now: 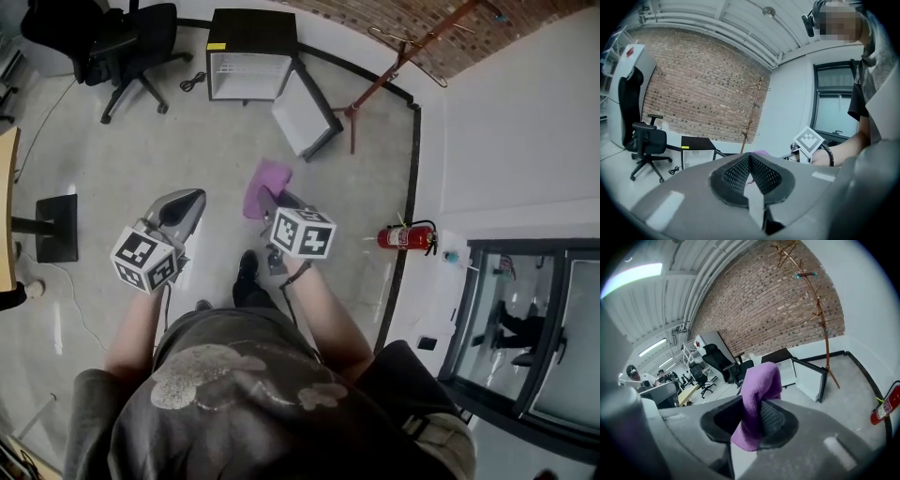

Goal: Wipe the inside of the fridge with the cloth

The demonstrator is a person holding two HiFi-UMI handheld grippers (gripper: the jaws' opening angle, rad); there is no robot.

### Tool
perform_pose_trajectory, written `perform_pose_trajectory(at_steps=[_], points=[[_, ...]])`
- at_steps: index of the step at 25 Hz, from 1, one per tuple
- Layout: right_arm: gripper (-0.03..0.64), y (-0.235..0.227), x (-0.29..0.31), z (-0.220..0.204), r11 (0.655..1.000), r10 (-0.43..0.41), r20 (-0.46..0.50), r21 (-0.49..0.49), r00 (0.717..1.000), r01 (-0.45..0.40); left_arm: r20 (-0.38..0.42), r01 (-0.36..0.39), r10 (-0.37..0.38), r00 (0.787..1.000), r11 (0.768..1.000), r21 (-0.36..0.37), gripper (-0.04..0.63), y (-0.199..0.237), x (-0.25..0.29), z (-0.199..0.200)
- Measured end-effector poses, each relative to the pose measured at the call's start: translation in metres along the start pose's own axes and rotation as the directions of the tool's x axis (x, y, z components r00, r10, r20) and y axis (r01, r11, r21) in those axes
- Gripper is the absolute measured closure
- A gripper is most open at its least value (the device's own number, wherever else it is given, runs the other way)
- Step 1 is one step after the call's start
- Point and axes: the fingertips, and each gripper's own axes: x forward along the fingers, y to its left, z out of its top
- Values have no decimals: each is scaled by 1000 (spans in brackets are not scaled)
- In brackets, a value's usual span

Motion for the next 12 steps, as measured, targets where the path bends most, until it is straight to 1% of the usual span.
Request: perform_pose_trajectory(at_steps=[5, 12], points=[[540, 37, -12, -19, 1000, -11, 16, -28, 1000, 12, 12, -2, 2, 1000, 1000, -5, 577, 3, -47, -7], [543, 74, -37, -54, 997, -31, 13, -66, 999, 32, 28, 28, -28, 999, 1000, -6, 578, -15, -94, -20]])
